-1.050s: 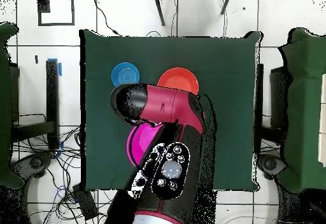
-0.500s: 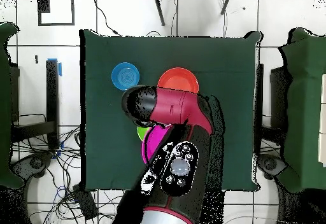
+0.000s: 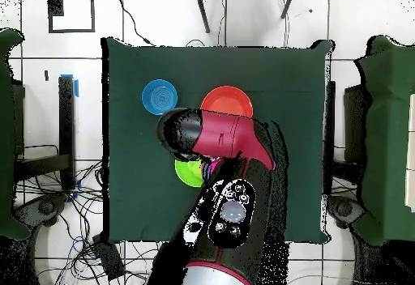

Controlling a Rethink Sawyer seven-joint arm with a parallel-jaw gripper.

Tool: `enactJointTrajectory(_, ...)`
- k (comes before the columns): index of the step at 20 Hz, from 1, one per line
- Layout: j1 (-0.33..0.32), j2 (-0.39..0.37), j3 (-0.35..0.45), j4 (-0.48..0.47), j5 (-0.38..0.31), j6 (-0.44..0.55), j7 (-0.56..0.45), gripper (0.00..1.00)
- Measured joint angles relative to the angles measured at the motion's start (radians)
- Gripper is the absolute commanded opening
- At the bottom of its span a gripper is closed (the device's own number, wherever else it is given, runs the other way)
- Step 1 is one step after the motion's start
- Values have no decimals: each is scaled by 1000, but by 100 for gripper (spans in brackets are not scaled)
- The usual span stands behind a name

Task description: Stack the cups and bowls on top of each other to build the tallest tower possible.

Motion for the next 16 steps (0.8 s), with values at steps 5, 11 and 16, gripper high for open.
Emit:
enactJointTrajectory(5,-2,0,9,2,6,0,0,100)
enactJointTrajectory(11,-5,1,37,2,29,0,0,100)
enactJointTrajectory(16,-8,1,63,2,54,-8,0,100)
